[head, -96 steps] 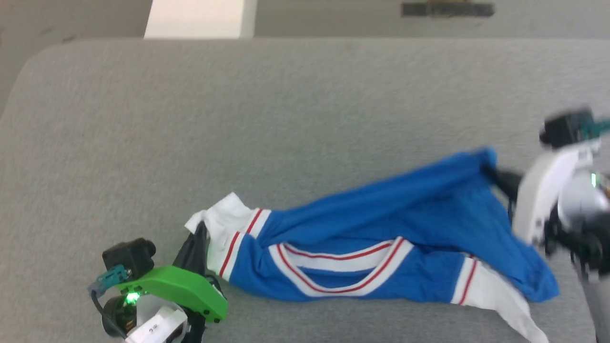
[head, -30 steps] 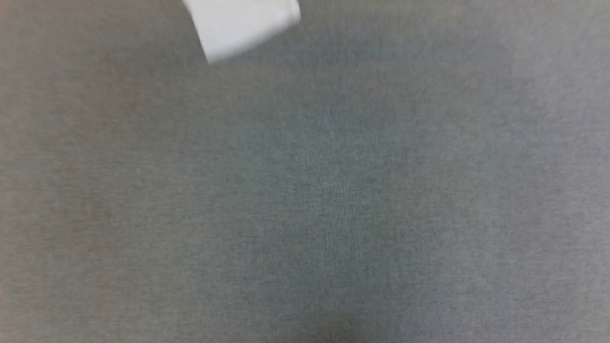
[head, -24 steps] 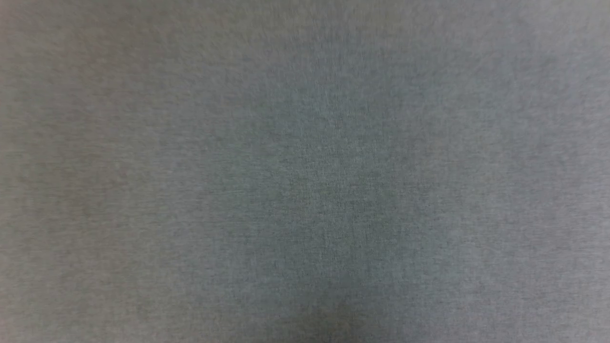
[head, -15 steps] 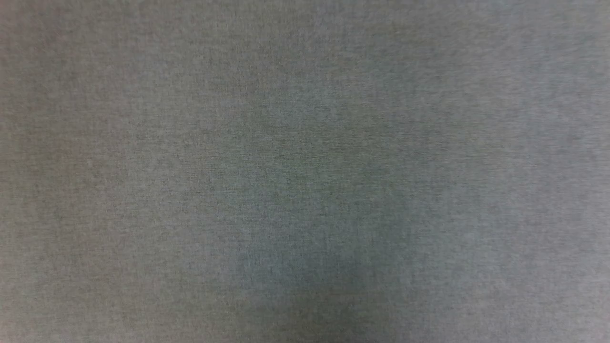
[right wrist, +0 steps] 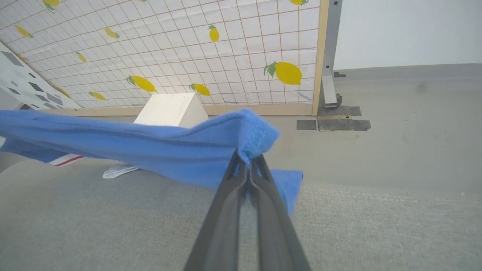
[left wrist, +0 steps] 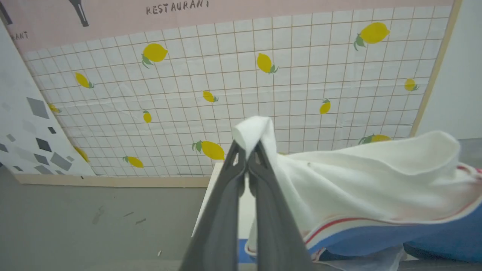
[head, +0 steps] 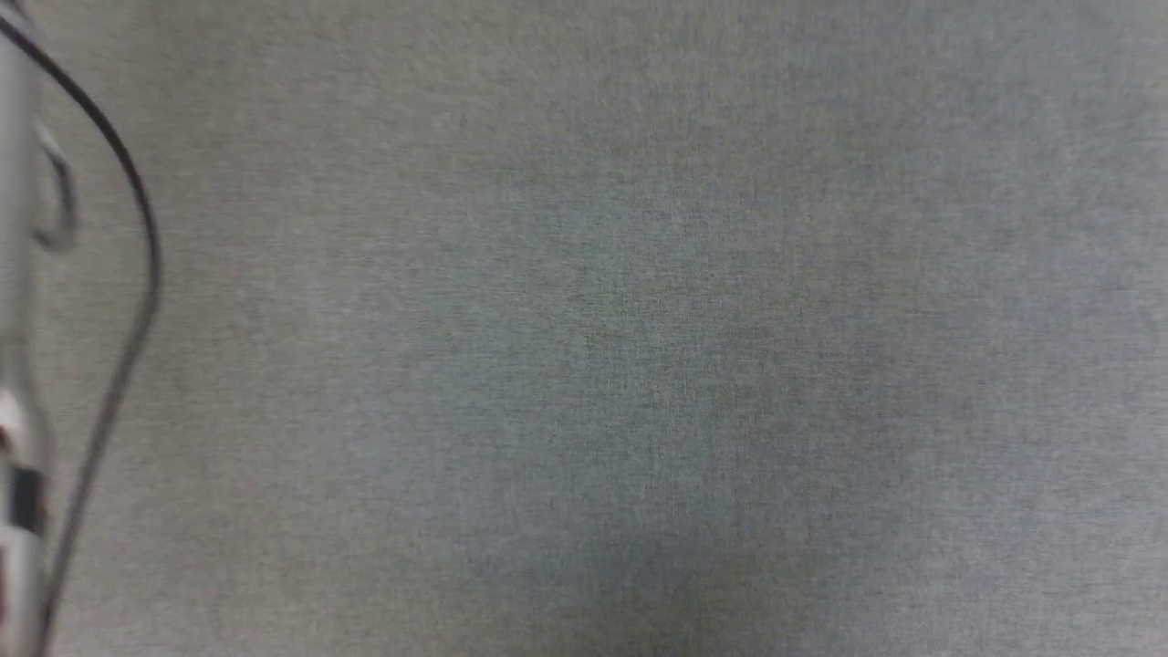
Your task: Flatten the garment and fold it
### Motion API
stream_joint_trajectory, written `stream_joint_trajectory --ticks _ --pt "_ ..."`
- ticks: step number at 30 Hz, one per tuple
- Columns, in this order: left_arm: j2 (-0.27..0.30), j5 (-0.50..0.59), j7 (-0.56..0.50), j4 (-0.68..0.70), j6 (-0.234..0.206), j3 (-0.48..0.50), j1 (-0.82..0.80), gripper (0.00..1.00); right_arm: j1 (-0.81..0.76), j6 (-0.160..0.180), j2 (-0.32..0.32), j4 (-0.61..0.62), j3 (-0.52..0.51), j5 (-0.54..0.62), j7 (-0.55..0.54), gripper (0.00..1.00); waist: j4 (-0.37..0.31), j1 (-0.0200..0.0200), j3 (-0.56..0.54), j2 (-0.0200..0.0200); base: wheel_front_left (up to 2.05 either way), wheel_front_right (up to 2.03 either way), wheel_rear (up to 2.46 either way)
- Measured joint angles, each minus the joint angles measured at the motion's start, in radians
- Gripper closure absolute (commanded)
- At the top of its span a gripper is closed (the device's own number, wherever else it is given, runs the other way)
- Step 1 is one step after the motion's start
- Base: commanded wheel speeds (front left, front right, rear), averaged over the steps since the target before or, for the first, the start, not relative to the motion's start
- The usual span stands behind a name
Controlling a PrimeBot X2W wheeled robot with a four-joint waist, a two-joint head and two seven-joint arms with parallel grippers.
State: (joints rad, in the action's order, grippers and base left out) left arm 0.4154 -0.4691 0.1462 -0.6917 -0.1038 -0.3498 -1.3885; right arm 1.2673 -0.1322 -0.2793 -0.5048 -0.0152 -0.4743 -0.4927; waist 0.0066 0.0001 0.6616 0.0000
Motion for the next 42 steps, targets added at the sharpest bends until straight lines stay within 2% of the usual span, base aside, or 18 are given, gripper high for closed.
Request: stream_joint_trajectory --ticks 9,14,20,29,37,42 --pt "-0.057 -0.090 0.080 0.036 0.054 -0.004 0.426 1.00 -0.427 0.000 -0.052 0.070 0.128 -0.186 0.099 1.00 0.020 -0.0002 -0.164 0.0000 0.00 0.00 0.00" --pt "-0.088 -0.145 0.085 0.133 0.048 -0.007 0.696 1.00 -0.630 0.000 -0.064 0.106 0.167 -0.244 0.136 1.00 0.027 -0.0002 -0.269 0.0000 0.00 0.00 0.00" --pt "-0.106 -0.224 0.034 0.258 0.006 -0.009 1.024 1.00 -0.841 0.000 -0.076 0.138 0.182 -0.268 0.156 1.00 0.031 -0.0003 -0.393 0.0000 0.00 0.00 0.00" --pt "-0.094 -0.352 -0.105 0.468 -0.074 0.020 1.342 1.00 -1.071 0.000 -0.101 0.185 0.122 -0.275 0.152 1.00 0.033 -0.0003 -0.527 0.0000 0.00 0.00 0.00" --pt "-0.032 -0.463 -0.314 0.653 -0.173 0.031 1.569 1.00 -1.251 0.000 -0.141 0.264 0.080 -0.268 0.025 1.00 0.030 -0.0003 -0.594 0.0000 0.00 0.00 0.00" --pt "-0.013 -0.511 -0.391 0.731 -0.213 0.030 1.661 1.00 -1.343 0.000 -0.147 0.312 0.035 -0.254 -0.080 1.00 0.027 -0.0003 -0.610 0.0000 0.00 0.00 0.00"
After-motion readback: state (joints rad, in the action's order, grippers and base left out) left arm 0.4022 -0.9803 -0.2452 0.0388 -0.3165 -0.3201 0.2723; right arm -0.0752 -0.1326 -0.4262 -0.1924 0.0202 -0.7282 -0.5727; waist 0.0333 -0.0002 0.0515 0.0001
